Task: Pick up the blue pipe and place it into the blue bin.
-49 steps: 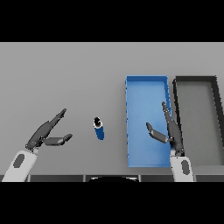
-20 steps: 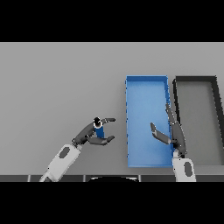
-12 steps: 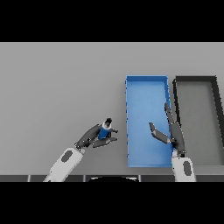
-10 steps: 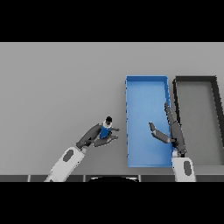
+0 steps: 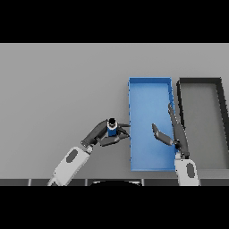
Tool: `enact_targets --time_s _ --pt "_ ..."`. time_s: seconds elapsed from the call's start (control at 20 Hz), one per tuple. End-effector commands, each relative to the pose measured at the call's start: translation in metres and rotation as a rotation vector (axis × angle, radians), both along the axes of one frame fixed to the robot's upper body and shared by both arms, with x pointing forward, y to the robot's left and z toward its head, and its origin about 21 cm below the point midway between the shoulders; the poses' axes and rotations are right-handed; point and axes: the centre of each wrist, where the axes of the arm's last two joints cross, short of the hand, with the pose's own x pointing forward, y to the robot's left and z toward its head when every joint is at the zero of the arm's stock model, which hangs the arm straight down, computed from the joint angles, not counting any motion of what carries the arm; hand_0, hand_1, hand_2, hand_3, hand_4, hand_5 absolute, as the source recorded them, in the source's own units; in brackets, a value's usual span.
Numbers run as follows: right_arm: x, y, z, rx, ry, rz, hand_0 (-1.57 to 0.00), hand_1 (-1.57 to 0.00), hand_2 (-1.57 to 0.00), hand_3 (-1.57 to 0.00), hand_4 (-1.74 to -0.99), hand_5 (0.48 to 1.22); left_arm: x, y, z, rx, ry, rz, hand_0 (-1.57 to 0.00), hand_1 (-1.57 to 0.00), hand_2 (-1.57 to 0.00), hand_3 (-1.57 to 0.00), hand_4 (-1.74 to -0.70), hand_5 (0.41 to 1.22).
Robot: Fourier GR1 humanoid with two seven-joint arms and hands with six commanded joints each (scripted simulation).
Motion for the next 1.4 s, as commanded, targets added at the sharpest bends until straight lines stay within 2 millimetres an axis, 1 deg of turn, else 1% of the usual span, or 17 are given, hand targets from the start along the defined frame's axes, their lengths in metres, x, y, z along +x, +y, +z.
enact_targets --time_s 0.0,0.1,0.25,0.3,0.4,0.45,0.5,0.6,0.7,0.75,0.8,0.9,0.95,1.05,1.15,1.25,1.35 --pt "-0.001 -0.002 0.0 -0.004 -0.009 0.0 0.0 0.0 0.0 0.0 -1.184 0.643 0.0 0.003 0.003 -0.002 -0.011 -0.007 -1.55 -1.56 -1.56 -1.56 -1.47 1.215" --pt "-0.002 -0.004 0.002 -0.003 -0.018 0.006 0.0 0.0 0.0 0.0 -1.17 0.644 0.004 -0.005 0.016 0.0 -0.022 -0.032 -1.56 -1.56 -1.56 -1.56 -1.47 1.217" --pt "-0.002 -0.003 0.002 0.0 -0.027 0.004 0.0 0.0 0.0 0.0 -1.155 0.642 0.0 -0.004 0.022 0.016 -0.02 -0.047 -1.57 -1.57 -1.57 -1.57 -1.47 1.219" --pt "-0.002 -0.006 0.001 -0.009 -0.024 0.002 0.0 0.0 0.0 0.0 -1.151 0.643 0.0 -0.004 0.021 0.028 -0.017 -0.046 -1.57 -1.57 -1.57 -1.57 -1.47 1.22" --pt "-0.019 0.0 -0.005 -0.005 -0.038 -0.04 0.0 0.0 0.0 0.0 -1.141 0.643 -0.001 -0.006 0.02 0.029 -0.016 -0.044 -1.57 -1.57 -1.57 -1.57 -1.47 1.22" --pt "-0.03 0.006 -0.007 -0.001 -0.043 -0.077 0.0 0.0 0.0 0.0 -1.139 0.643 0.002 -0.008 0.02 0.025 -0.012 -0.044 -1.57 -1.57 -1.57 -1.57 -1.47 1.22" --pt "-0.042 0.012 -0.01 0.003 -0.045 -0.122 0.0 0.0 0.0 0.0 -1.138 0.643 -0.001 -0.01 0.018 0.029 -0.012 -0.05 -1.57 -1.57 -1.57 -1.57 -1.47 1.22" --pt "-0.068 0.027 -0.017 0.009 -0.039 -0.219 0.0 0.0 0.0 0.0 -1.188 0.643 -0.002 -0.006 0.017 0.034 -0.016 -0.045 -1.57 -1.57 -1.57 -1.57 -1.47 1.22" --pt "-0.079 0.034 -0.011 0.013 -0.04 -0.277 0.0 0.0 0.0 0.0 -1.184 0.642 0.0 -0.007 0.017 0.033 -0.016 -0.049 -1.57 -1.57 -1.57 -1.57 -1.47 1.22" --pt "-0.082 0.033 -0.005 0.019 -0.073 -0.283 0.0 0.0 -0.02 0.0 -1.187 0.642 -0.002 -0.009 0.018 0.024 -0.02 -0.056 -1.57 -1.57 -1.57 -1.57 -1.47 1.22" --pt "-0.083 0.03 -0.001 0.081 -0.116 -0.241 0.0 0.0 -0.04 0.0 -1.195 0.648 0.0 -0.008 0.019 0.033 -0.02 -0.058 -1.57 -1.57 -1.57 -1.57 -1.47 1.221" --pt "-0.084 0.03 0.017 0.218 -0.139 -0.115 0.0 -0.02 -0.09 0.0 -1.202 0.624 -0.002 -0.004 0.017 0.032 -0.014 -0.065 -1.57 -1.57 -1.57 -1.57 -1.47 1.221" --pt "-0.082 0.026 0.027 0.24 -0.124 -0.055 0.0 -0.03 -0.11 0.0 -1.209 0.609 0.001 -0.007 0.019 0.031 -0.014 -0.065 -1.57 -1.57 -1.57 -1.57 -1.47 1.221" --pt "-0.071 0.025 0.05 0.26 -0.09 0.076 0.0 -0.02 -0.12 0.0 -1.224 0.6 -0.002 -0.012 0.022 0.029 -0.02 -0.075 -1.57 -1.57 -1.57 -1.57 -1.47 1.221" --pt "-0.06 0.028 0.064 0.237 -0.003 0.177 0.0 -0.01 -0.11 0.0 -1.237 0.577 -0.003 -0.004 0.017 0.033 -0.017 -0.073 -1.57 -1.57 -1.57 -1.57 -1.47 1.221" --pt "-0.047 0.029 0.078 0.206 0.007 0.255 0.0 -0.01 -0.1 0.0 -1.255 0.56 -0.001 -0.009 0.023 0.032 -0.021 -0.073 -1.57 -1.57 -1.57 -1.57 -1.47 1.221" --pt "-0.038 0.039 0.091 0.148 0.016 0.331 0.0 -0.01 -0.09 0.0 -1.27 0.558 -0.001 -0.008 0.021 0.047 -0.018 -0.068 -1.57 -1.57 -1.57 -1.57 -1.47 1.221"
